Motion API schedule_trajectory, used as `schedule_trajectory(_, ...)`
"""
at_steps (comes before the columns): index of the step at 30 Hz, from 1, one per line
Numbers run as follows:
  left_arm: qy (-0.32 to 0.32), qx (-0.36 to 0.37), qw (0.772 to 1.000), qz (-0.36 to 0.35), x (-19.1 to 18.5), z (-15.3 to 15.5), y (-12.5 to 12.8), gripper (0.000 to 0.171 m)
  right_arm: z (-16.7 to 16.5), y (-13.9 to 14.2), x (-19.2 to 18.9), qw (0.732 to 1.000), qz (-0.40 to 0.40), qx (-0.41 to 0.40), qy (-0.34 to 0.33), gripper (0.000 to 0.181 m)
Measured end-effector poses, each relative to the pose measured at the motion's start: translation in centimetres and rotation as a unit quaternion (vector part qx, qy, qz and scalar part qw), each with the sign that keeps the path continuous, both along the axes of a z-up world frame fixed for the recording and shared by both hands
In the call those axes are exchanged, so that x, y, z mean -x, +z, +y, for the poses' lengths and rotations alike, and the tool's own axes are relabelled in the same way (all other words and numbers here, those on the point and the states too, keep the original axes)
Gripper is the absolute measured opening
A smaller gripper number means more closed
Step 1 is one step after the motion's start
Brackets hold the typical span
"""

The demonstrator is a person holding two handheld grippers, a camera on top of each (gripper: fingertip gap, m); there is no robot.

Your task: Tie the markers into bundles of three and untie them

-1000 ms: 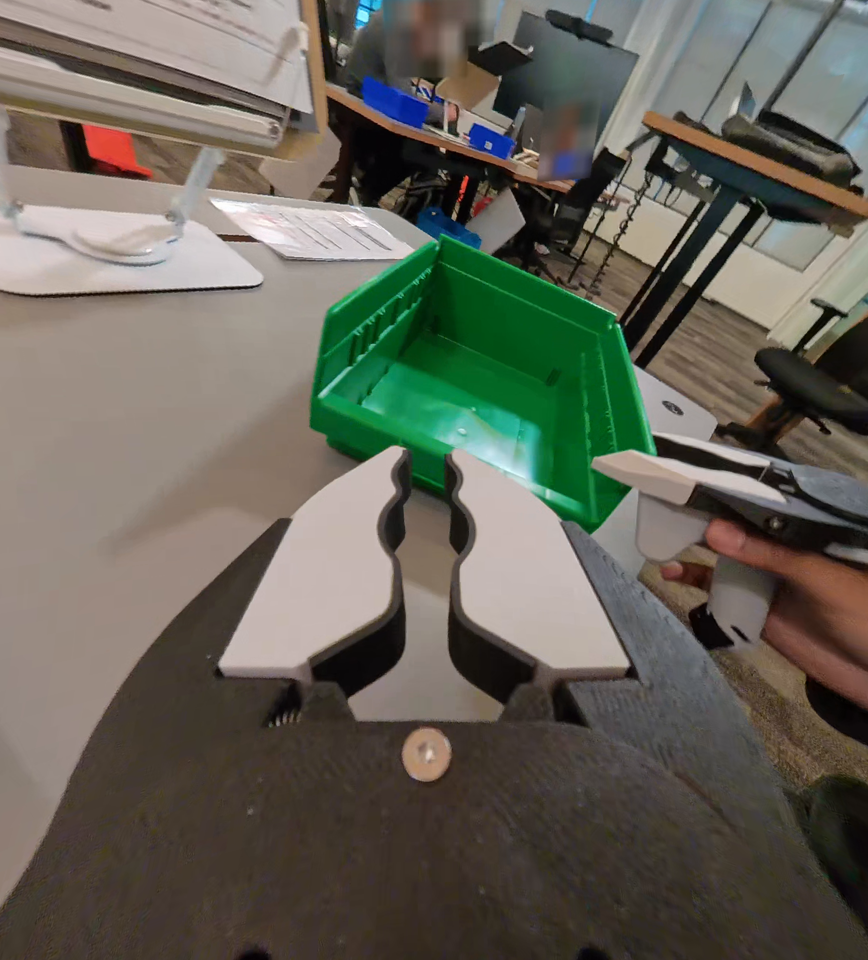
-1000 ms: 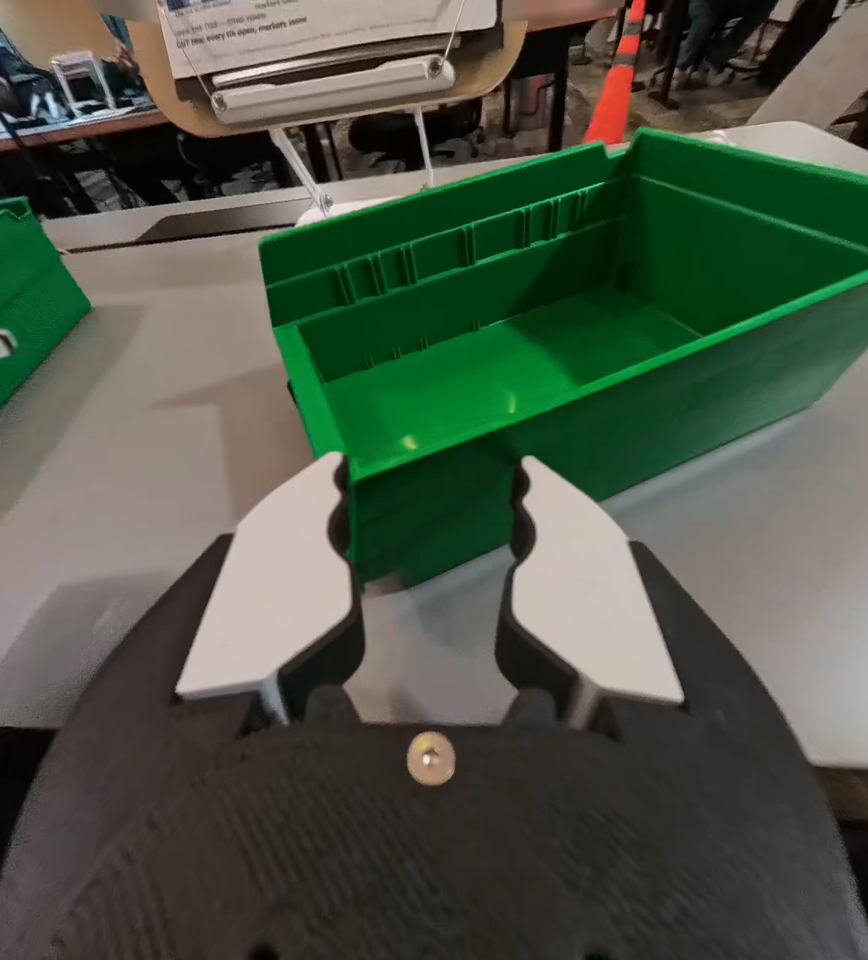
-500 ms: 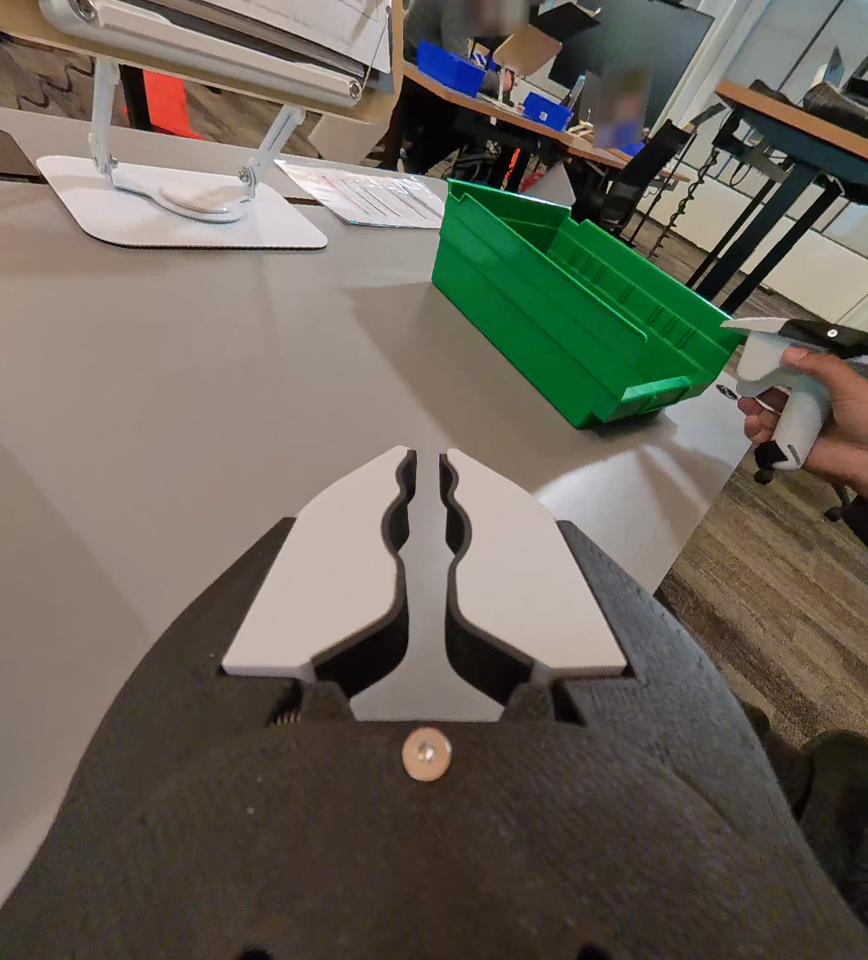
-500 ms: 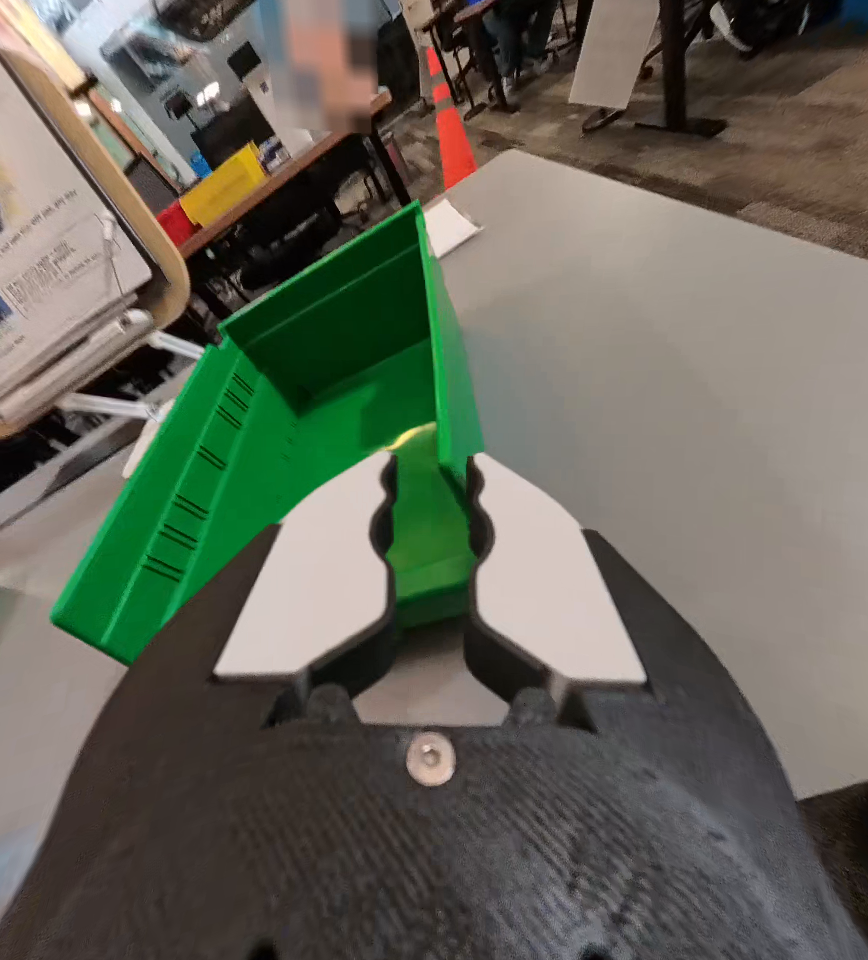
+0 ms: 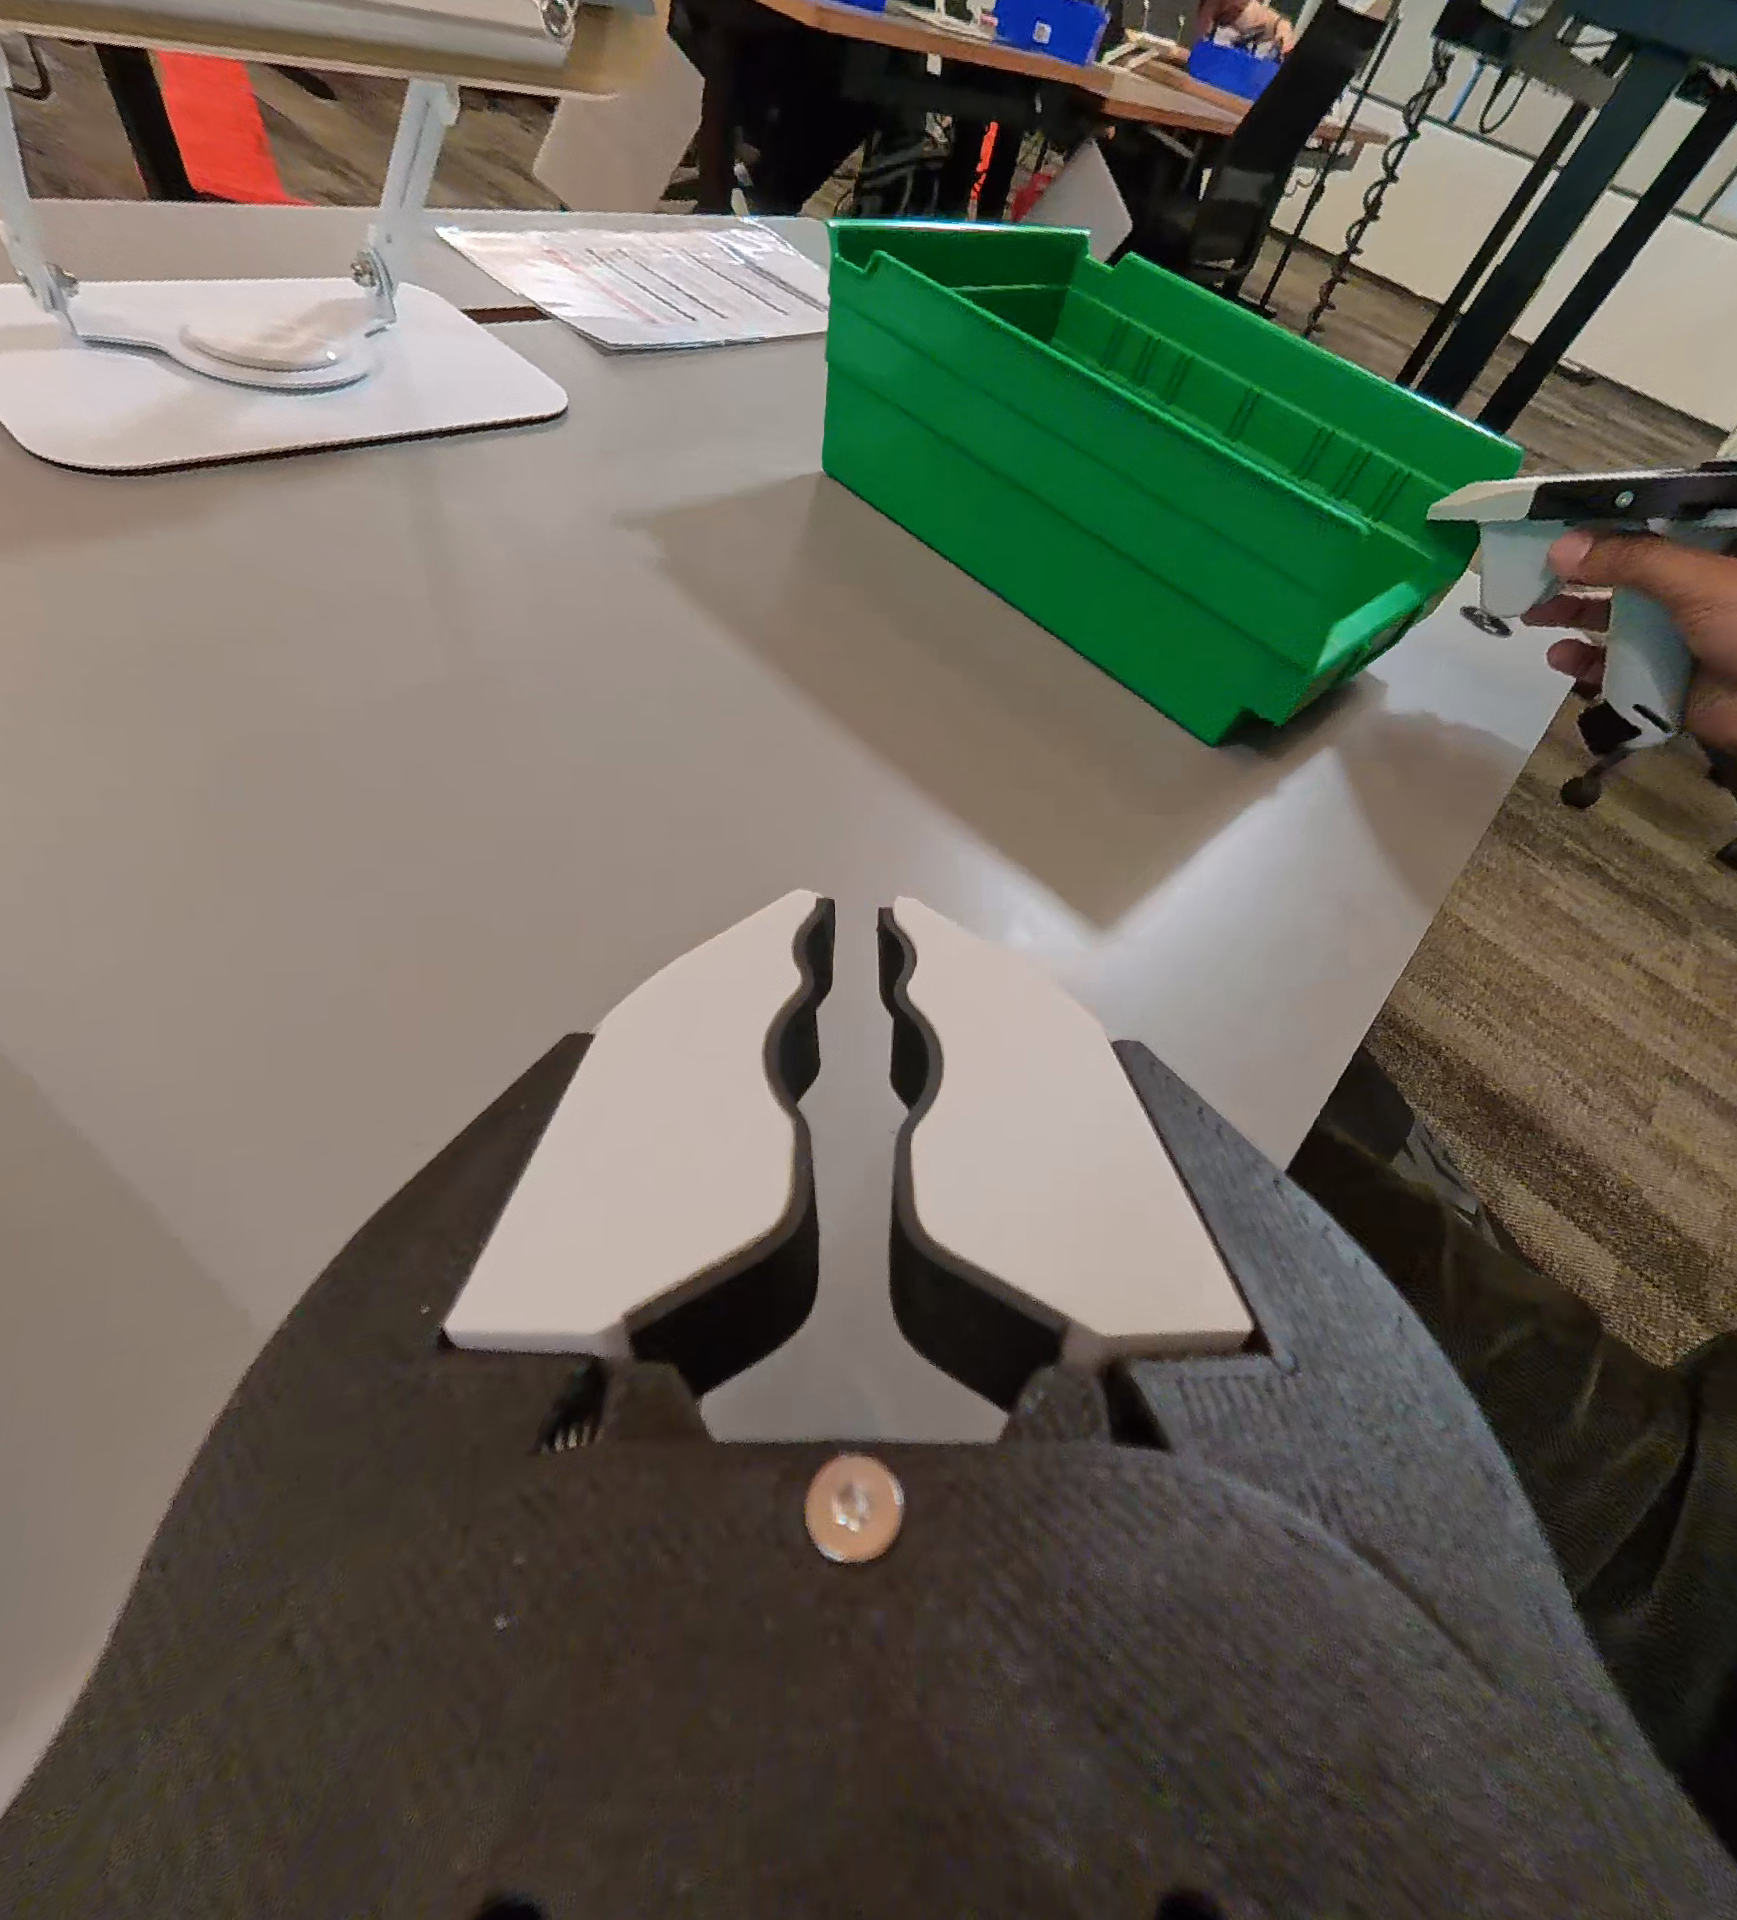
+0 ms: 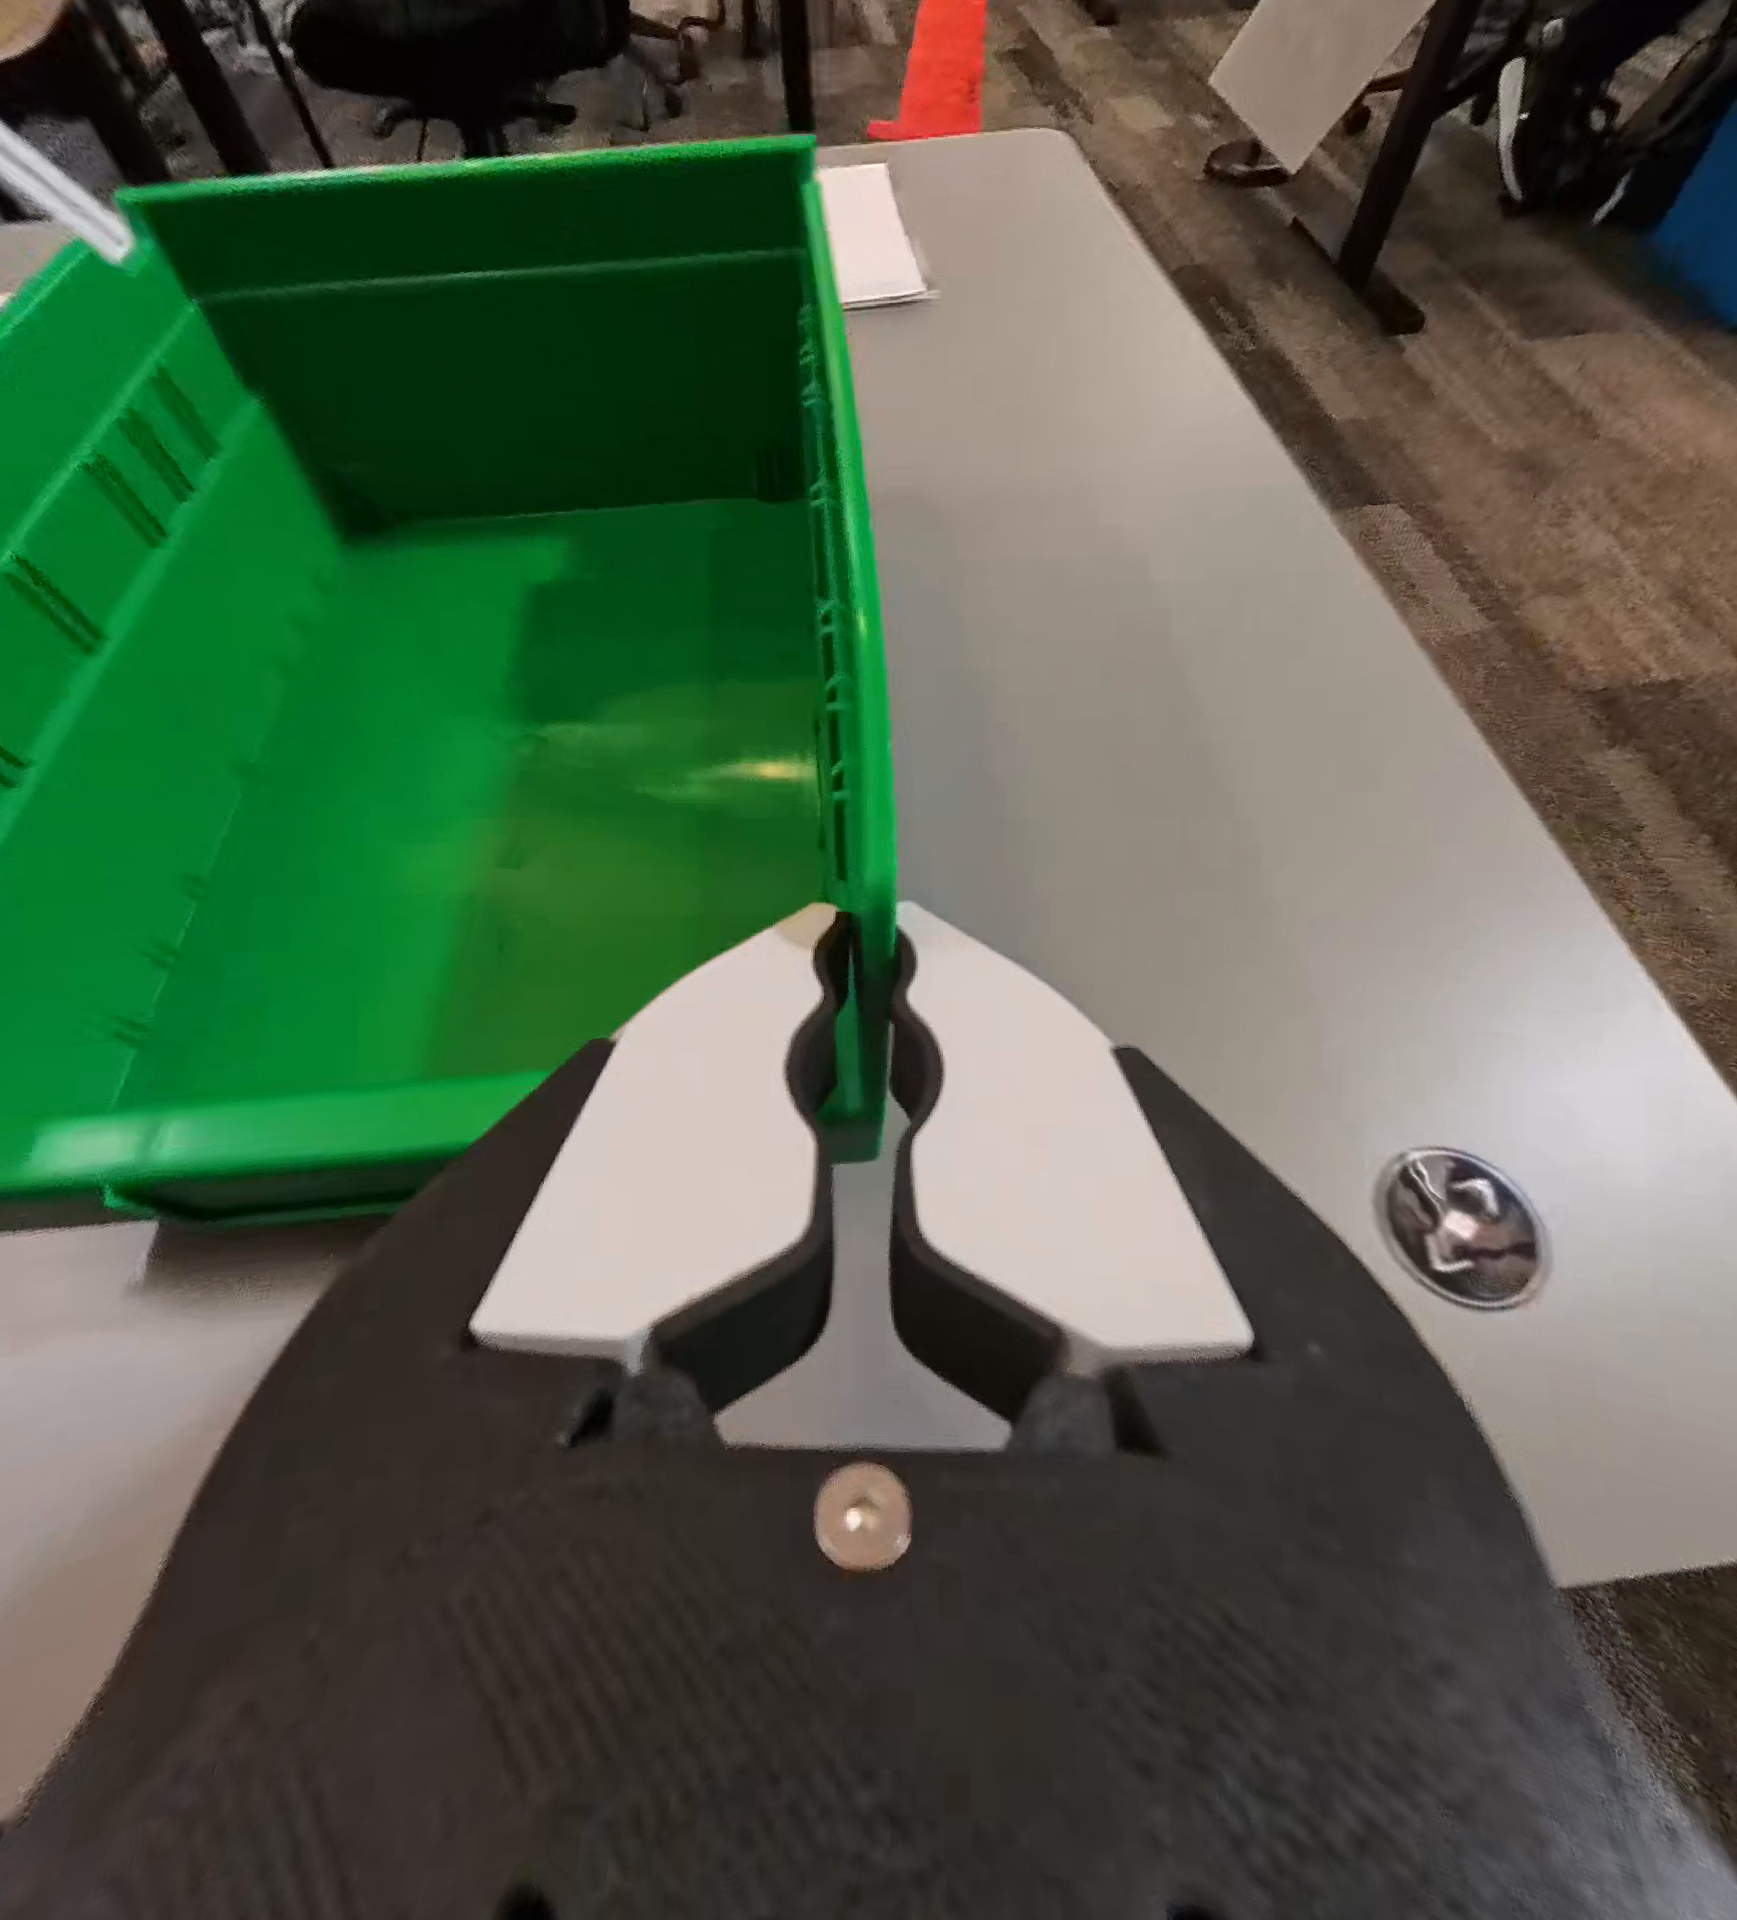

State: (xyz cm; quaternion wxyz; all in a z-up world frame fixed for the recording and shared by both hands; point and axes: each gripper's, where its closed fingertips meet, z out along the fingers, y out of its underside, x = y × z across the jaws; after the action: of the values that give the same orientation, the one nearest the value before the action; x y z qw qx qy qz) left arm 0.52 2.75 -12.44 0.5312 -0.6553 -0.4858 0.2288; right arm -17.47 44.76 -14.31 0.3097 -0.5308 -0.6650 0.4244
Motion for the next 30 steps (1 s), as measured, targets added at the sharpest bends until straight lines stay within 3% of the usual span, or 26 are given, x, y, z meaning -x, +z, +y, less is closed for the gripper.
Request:
schedule_trajectory(5, -0.002, -0.005, 1.0, -0.006, 0.0, 0.1, -0.1, 0.008, 4.0, 0.1, 1.2, 0.997, 0.02, -0.034, -0.064, 0.013)
schedule_trajectory(9, 0.001, 0.001, 1.0, -0.01, 0.1, 0.0, -0.4, 0.008, 4.6, 0.6, 0.9, 0.996, 0.022, -0.004, -0.086, 0.015)
schedule_trajectory(13, 0.005, 0.009, 1.0, -0.011, 0.2, -0.2, -0.6, 0.008, 5.0, 2.8, -0.3, 0.992, 0.053, -0.027, -0.114, 0.026)
schedule_trajectory(17, 0.007, 0.009, 1.0, -0.017, 0.2, -0.4, -0.8, 0.009, 0.5, 5.1, -2.6, 0.993, 0.097, -0.005, -0.061, 0.032)
schedule_trajectory(19, 0.009, 0.009, 1.0, -0.02, 0.2, -0.6, -0.9, 0.009, -3.8, 6.1, -4.1, 0.992, 0.127, 0.008, 0.007, 0.046)
schedule_trajectory(22, 0.008, 0.003, 1.0, -0.022, 0.2, -0.6, -0.9, 0.009, -9.2, 7.0, -6.9, 0.983, 0.168, -0.004, 0.073, 0.084)
schedule_trajectory(24, 0.004, -0.002, 1.0, -0.031, 0.2, -0.5, -1.2, 0.009, -11.5, 7.1, -8.3, 0.98, 0.175, -0.028, 0.09, 0.081)
schedule_trajectory(27, -0.001, -0.007, 0.999, -0.039, 0.2, -0.1, -1.5, 0.009, -13.3, 5.5, -8.7, 0.978, 0.158, -0.091, 0.105, 0.077)
schedule_trajectory(30, -0.01, -0.002, 0.999, -0.045, 0.1, 0.4, -1.7, 0.01, -14.3, 2.0, -8.4, 0.975, 0.098, -0.133, 0.15, 0.078)
